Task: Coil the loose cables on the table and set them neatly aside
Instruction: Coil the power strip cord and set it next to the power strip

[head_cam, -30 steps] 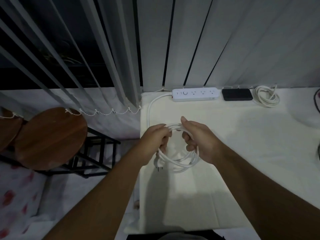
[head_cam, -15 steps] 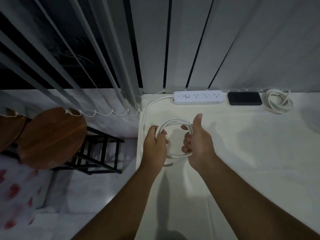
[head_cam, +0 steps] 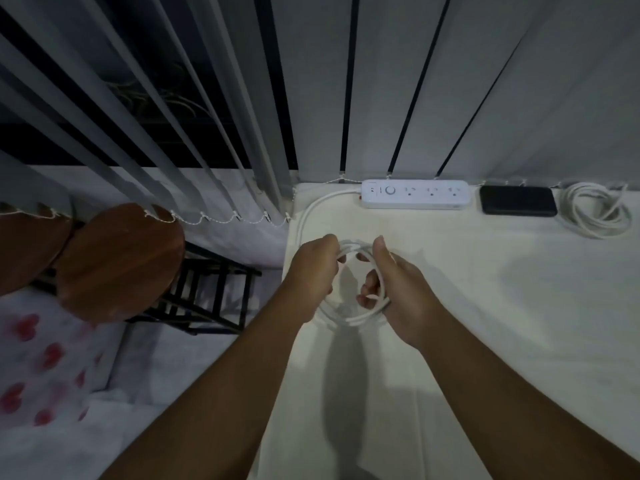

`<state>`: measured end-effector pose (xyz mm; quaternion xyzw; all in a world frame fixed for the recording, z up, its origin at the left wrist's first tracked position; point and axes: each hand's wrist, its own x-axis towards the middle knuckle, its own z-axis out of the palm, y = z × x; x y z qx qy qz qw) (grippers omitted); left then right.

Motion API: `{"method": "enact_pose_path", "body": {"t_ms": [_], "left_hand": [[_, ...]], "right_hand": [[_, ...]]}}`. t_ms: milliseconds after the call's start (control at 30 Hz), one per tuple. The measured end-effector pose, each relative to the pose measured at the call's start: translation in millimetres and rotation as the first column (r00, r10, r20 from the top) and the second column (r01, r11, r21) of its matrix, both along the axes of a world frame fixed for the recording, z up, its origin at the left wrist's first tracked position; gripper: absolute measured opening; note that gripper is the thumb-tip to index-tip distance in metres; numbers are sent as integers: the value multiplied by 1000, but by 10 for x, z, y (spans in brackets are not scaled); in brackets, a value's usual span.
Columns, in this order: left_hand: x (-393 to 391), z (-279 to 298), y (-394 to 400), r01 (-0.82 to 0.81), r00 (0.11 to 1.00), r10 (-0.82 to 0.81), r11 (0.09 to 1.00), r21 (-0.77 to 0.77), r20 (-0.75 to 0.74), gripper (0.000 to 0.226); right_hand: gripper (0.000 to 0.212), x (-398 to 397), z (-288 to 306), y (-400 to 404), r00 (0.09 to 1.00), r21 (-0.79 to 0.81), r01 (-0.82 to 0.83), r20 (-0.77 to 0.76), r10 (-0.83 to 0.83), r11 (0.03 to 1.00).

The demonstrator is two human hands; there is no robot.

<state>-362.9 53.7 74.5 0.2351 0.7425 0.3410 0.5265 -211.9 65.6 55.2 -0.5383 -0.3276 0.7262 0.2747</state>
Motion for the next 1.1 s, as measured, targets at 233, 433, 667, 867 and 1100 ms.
{"method": "enact_pose_path", "body": {"t_ms": [233, 433, 667, 867, 1100], "left_hand": [[-11, -276, -28, -358, 893, 318, 931, 74, 317, 18], [1, -497, -231, -433, 791, 369, 901, 19, 488, 25], [-264, -399, 15, -12, 981, 20, 999, -39, 194, 19], [-181, -432, 141, -180, 974, 187, 982, -59, 129, 9], [-85, -636, 39, -385, 901, 384, 922, -35, 204, 11]], "right_hand": [[48, -124, -94, -176, 930, -99, 285, -214, -300, 953], [36, -212, -117, 44, 971, 27, 240, -8, -240, 970], [35, -174, -264, 42, 983, 40, 149, 101, -153, 988], [38, -227, -351, -112, 970, 24, 222, 97, -223, 975], [57, -364, -411, -162, 885, -14, 320, 362, -293, 947]]}}
